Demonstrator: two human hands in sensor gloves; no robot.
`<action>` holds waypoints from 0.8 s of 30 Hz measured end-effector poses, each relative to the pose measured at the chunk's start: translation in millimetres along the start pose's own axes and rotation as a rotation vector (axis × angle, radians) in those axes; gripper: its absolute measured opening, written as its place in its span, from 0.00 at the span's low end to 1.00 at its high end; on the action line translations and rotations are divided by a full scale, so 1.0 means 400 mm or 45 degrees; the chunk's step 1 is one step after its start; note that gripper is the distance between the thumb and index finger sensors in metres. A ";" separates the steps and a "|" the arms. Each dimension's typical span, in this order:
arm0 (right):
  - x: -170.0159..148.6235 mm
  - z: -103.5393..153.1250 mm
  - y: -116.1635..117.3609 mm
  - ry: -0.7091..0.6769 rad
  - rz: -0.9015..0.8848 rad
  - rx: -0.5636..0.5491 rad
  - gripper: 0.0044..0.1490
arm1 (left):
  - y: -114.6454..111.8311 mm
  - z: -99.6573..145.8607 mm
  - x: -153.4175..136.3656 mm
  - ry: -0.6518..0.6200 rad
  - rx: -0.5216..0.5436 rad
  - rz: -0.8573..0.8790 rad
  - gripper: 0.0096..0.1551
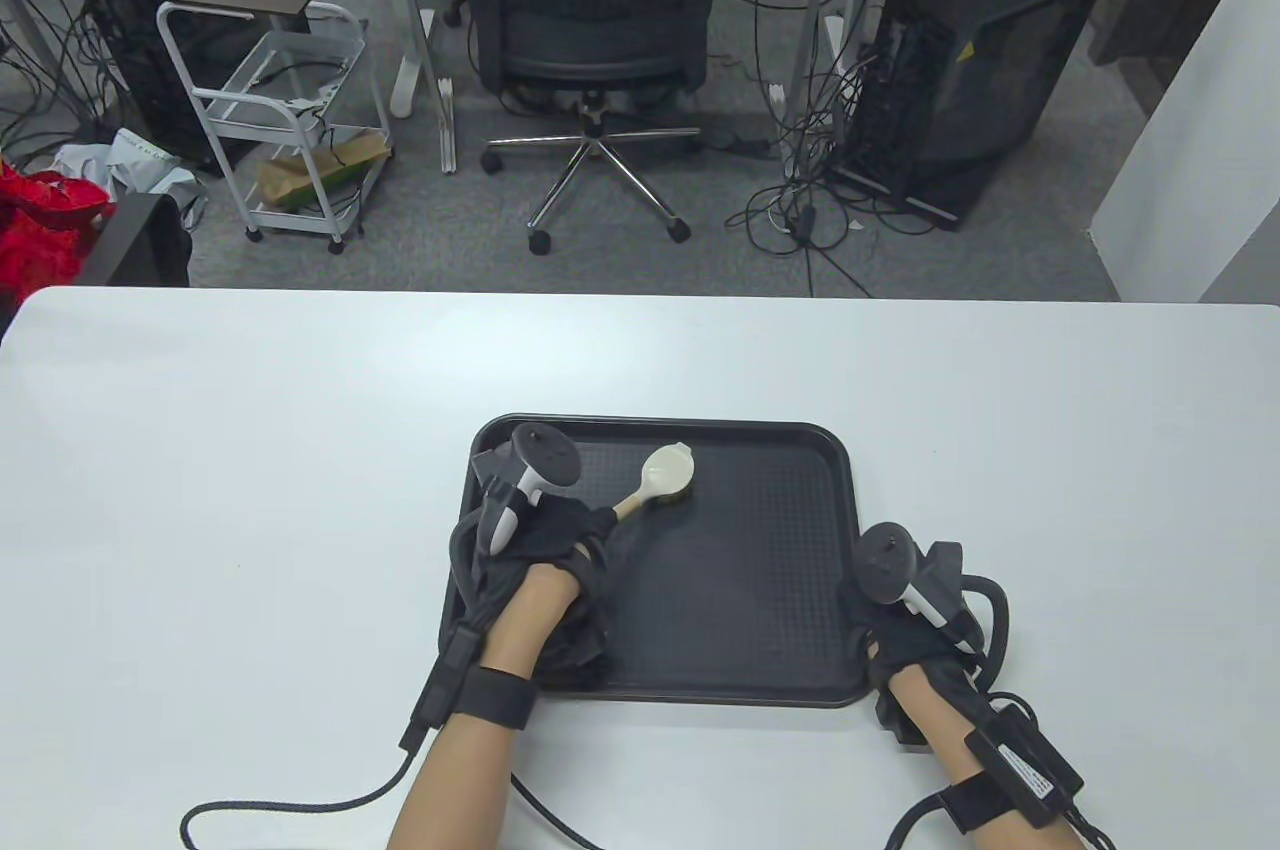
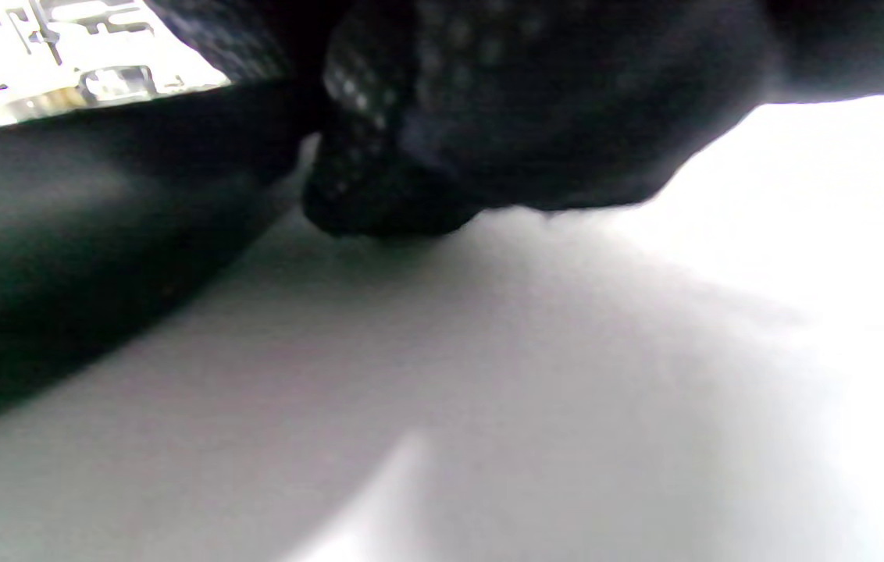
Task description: Scrub the tray with pot brush
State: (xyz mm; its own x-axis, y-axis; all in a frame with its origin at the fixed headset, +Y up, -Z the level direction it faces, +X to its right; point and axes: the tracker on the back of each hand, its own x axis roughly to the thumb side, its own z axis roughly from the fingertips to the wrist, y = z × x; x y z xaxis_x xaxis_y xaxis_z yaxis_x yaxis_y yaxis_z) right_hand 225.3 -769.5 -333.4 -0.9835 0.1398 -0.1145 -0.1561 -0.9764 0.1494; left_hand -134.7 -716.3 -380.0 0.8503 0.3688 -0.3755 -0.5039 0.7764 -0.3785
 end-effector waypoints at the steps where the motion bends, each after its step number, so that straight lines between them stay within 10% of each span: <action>1: 0.000 0.000 0.000 0.000 -0.001 0.001 0.38 | 0.005 -0.001 -0.009 0.006 0.001 0.000 0.36; 24: 0.001 0.000 0.000 -0.001 0.002 0.000 0.37 | 0.137 0.014 -0.197 0.285 -0.037 -0.139 0.36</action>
State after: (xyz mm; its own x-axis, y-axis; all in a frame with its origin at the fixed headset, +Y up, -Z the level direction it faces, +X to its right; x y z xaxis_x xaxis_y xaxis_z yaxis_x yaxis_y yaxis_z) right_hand 224.8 -769.3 -333.4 -0.9838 0.1387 -0.1136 -0.1549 -0.9766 0.1492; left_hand -228.3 -700.1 -366.5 0.8467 0.1587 -0.5079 -0.4179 0.7891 -0.4502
